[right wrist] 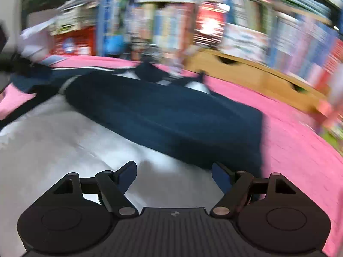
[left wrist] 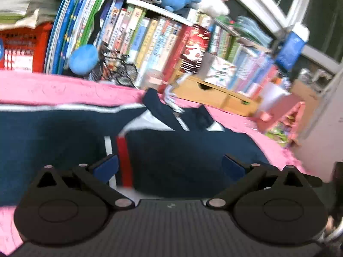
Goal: Fold clothes
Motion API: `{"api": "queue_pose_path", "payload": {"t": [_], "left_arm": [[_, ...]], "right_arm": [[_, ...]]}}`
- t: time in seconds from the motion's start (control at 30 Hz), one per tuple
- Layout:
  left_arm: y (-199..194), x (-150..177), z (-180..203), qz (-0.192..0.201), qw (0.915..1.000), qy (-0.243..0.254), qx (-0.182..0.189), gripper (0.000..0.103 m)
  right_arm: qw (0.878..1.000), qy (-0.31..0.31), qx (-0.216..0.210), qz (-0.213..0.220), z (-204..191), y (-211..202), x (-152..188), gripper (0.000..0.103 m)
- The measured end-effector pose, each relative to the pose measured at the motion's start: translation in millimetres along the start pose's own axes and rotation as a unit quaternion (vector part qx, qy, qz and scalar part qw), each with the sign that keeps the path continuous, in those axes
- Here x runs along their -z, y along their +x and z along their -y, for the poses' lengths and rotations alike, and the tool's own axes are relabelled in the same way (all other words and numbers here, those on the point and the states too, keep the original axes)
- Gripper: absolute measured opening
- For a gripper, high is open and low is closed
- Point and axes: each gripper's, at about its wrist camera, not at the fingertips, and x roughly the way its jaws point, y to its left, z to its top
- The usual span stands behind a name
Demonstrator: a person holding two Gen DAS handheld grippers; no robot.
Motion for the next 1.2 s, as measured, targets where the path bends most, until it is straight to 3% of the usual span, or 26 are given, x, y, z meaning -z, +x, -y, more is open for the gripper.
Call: {"api": "queue_pose_path", "payload": {"t": [0.1, 0.23, 0.3, 0.37, 0.5, 0.6, 0.7, 0.83, 0.87, 0.97, 1.1, 1.2], "left_arm": [[29.6, -4.1, 8.5, -0.023, 0.9976, 0.022, -0.062, 0.103], [49.1, 9.6, -4.6, -0.060, 0.9933, 0.009, -0.098, 0.103], [47.2, 12.9, -7.3, -0.047, 0.9941, 0.017, -0.096, 0.103], [49.1, 14.0, -1.8, -0.051, 0.9932, 0.033, -0.099, 0.103], [51.5, 15.9, 6.8, -0.058, 0.9898, 0.060, -0.116, 0.103], [40.6, 10.5, 0.2, -0.056, 0.9903, 0.036, -0.122, 0.103], [12.4, -4.3, -0.2, -0.012, 0.9949, 0.021, -0.098, 0.103], [-0.5, -23.0, 14.5, 0.029, 0.9976, 0.026, -0.058, 0.103], [6.9, -22.6, 20.0, 0.026, 0.9969, 0.035, -0.065, 0.103], [40.1, -9.3, 32.4, -0.001, 0.9929, 0.067, -0.098, 0.103], [80.1, 15.8, 26.2, -0.056, 0.9846, 0.083, -0.143, 0.103], [86.8, 23.9, 28.8, -0.048, 0.9802, 0.107, -0.159, 0.103]], "right_arm": [[1.000, 0.002, -0.009, 0.012, -12.9, 27.6, -22.7, 0.077], [0.998, 0.048, 0.033, 0.009, 21.1, 43.7, -29.7, 0.077], [0.995, 0.084, 0.052, -0.001, 48.8, 48.9, -23.6, 0.078], [0.993, 0.099, 0.059, -0.010, 64.4, 49.3, -18.1, 0.087], [0.997, 0.070, 0.034, -0.024, 61.4, 36.1, -9.1, 0.090], [0.998, 0.048, 0.016, -0.034, 59.1, 26.2, -2.3, 0.093], [0.999, -0.011, -0.017, -0.025, 42.9, -4.6, 7.1, 0.095], [0.996, 0.004, -0.061, 0.058, 38.0, -28.0, -11.8, 0.103], [0.994, 0.009, -0.072, 0.080, 37.0, -33.6, -17.0, 0.103], [0.991, 0.077, -0.049, 0.101, 40.4, -6.6, -45.3, 0.103], [0.990, 0.128, -0.022, 0.059, 37.3, 57.2, -72.3, 0.103], [0.992, 0.121, 0.006, 0.022, 27.6, 99.7, -83.3, 0.103]]}}
